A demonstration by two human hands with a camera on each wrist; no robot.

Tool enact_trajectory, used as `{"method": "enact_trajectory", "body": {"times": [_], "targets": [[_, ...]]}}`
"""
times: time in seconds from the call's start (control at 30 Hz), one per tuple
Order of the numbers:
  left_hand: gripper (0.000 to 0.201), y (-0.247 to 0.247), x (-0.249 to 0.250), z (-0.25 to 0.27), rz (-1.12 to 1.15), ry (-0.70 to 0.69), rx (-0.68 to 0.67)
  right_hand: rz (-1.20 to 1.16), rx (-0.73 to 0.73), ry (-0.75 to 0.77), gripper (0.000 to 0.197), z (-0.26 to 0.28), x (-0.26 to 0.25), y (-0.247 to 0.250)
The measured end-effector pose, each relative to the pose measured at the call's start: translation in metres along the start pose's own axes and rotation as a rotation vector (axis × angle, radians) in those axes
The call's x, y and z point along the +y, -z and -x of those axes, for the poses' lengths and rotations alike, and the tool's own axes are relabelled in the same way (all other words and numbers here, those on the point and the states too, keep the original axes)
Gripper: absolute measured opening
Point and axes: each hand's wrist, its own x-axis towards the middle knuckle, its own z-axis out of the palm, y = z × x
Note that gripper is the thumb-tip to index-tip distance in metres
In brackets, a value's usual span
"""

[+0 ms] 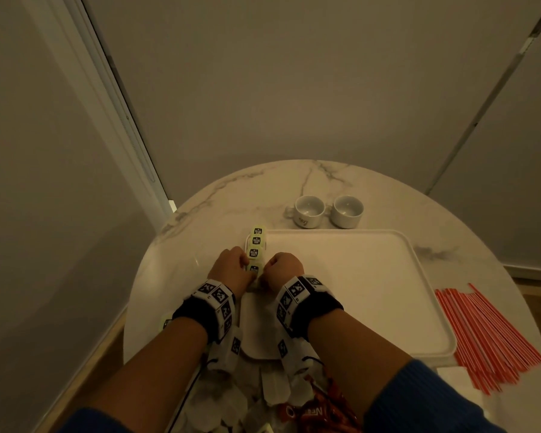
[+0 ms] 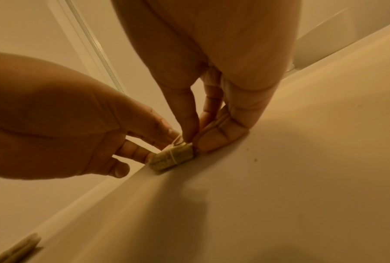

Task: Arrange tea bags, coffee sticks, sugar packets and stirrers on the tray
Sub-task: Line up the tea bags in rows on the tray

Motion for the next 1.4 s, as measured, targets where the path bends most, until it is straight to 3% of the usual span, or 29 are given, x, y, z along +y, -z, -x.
{"method": "enact_trajectory", "body": {"times": [0.13,0.37,0.57,0.93,1.07,1.13,1.3,1.4], "targets": [[0.016,-0.002,-0.006,-0.001,0.018,0.004,-0.005,-0.021,0.019,-0.004,0.019,0.001,0.001,0.0],[0.023,-0.004,-0.014,-0.002,0.038,-0.006,-0.066,-0.015,0.022,0.004,0.022,0.005,-0.002,0.0],[0.01,-0.006,-0.014,-0.004,0.13,-0.007,-0.051,0.026,-0.019,0.004,0.023,0.003,-0.002,0.001],[0.013,-0.012,-0.011,-0.012,0.143,0.02,-0.06,-0.022,-0.029,-0.013,0.025,0.002,-0.001,-0.001],[0.039,-0.016,-0.017,-0.016,0.048,0.069,-0.113,-0.004,-0.044,0.006,0.025,0.003,-0.003,-0.002],[0.042,-0.016,-0.018,-0.018,0.029,0.093,-0.127,-0.002,-0.06,0.011,0.025,0.003,-0.003,-0.002],[0.034,-0.013,-0.014,-0.014,0.05,0.084,-0.092,-0.048,-0.068,-0.018,0.024,0.008,-0.004,0.001],[0.016,-0.008,-0.007,-0.007,0.099,0.085,-0.058,-0.065,-0.077,-0.021,0.024,0.01,-0.004,0.005]]}}
